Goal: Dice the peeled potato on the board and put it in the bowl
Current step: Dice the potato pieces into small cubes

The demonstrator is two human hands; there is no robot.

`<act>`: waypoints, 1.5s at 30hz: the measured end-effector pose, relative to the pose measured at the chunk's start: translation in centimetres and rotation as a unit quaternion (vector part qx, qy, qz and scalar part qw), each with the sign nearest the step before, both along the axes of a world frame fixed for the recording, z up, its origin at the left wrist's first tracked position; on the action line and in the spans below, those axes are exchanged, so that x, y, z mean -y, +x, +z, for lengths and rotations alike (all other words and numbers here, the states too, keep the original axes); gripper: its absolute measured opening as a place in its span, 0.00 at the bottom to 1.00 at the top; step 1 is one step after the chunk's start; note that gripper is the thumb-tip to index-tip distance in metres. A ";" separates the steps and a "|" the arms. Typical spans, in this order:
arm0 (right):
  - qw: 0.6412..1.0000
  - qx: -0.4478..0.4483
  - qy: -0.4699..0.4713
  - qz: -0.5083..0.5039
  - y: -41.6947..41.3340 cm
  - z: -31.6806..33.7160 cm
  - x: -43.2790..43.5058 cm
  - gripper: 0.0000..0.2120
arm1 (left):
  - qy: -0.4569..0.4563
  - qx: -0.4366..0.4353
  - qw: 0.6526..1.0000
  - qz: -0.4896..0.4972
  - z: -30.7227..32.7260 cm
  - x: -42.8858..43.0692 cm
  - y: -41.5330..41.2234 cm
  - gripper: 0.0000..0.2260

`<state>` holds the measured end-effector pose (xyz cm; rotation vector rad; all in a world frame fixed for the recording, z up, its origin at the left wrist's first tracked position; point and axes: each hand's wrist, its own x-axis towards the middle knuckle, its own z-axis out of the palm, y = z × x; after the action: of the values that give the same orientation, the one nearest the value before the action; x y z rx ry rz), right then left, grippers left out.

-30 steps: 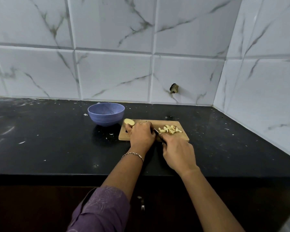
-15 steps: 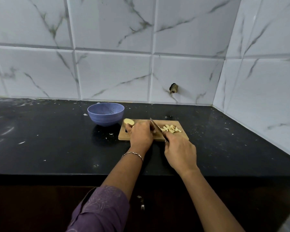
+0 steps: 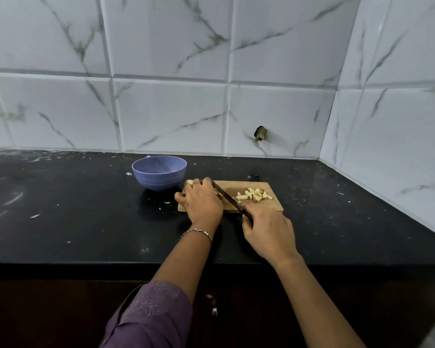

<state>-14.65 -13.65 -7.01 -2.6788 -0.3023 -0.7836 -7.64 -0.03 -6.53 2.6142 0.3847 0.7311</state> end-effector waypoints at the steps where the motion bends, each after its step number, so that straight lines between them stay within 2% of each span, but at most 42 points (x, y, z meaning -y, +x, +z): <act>1: 1.000 0.001 -0.003 -0.001 0.0 0.0 0.0 0.17 | -0.001 0.002 1.000 0.000 0.0 0.0 0.0 0.13; 18: 0.999 -0.006 0.008 -0.051 -0.3 0.3 0.1 0.18 | 0.107 -0.033 0.993 -0.030 -0.2 0.4 1.1 0.15; 25: 0.995 -0.019 0.057 -0.083 -0.2 0.6 0.0 0.16 | 0.102 0.009 0.993 -0.066 -0.2 0.6 1.0 0.15; 32: 0.989 -0.034 0.113 -0.089 -0.2 0.9 0.3 0.15 | 0.083 -0.007 0.985 -0.153 0.0 1.1 1.9 0.08; 37: 0.986 -0.038 0.130 -0.092 0.2 0.9 0.5 0.17 | 0.144 -0.022 0.978 -0.150 1.0 2.0 2.7 0.09; 45: 0.985 -0.045 0.134 -0.095 0.8 0.9 0.8 0.18 | 0.124 -0.026 0.978 -0.166 0.9 2.7 4.9 0.08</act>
<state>-13.83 -14.50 -6.09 -2.5016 0.0791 -0.6973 -2.72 -2.74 -5.66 2.8318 -0.1383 0.6286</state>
